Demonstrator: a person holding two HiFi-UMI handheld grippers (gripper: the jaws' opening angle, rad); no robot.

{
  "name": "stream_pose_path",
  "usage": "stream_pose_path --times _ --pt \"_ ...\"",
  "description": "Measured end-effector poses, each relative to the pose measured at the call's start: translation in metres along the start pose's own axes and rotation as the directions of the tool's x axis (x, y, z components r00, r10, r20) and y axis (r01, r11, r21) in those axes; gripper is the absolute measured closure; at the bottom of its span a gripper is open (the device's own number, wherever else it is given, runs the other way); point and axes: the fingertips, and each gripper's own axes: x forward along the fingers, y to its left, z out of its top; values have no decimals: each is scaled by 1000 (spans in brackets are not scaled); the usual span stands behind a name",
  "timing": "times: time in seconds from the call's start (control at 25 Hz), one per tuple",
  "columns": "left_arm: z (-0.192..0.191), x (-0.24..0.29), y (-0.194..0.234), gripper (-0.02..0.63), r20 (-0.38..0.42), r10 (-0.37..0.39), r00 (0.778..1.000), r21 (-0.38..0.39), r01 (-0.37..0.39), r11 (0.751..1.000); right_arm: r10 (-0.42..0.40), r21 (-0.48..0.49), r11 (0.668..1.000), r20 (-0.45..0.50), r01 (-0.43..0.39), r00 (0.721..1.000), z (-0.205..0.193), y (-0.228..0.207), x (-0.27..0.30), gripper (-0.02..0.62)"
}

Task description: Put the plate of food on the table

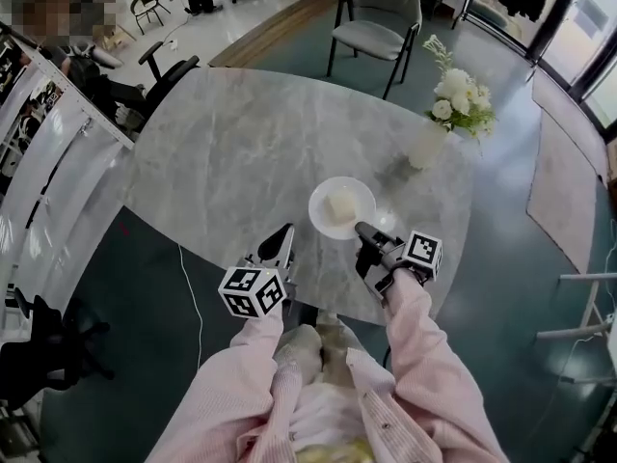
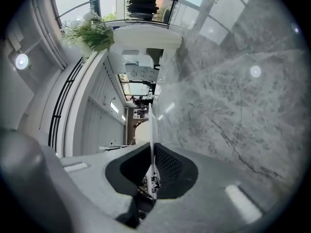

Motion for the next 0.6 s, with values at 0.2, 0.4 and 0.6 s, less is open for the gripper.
stream_pose_path --times 0.2,0.4,0.6 --pt "-14 18 19 615 -54 35 998 -37 -37 999 -24 26 999 10 23 1000 14 -20 19 575" --pt "-36 41 35 615 -122 49 991 -70 -58 996 -88 41 995 -2 88 996 22 -45 30 575" --pt "-51 62 42 615 -172 46 984 -92 -63 994 -143 80 986 -18 144 990 25 -59 38 575"
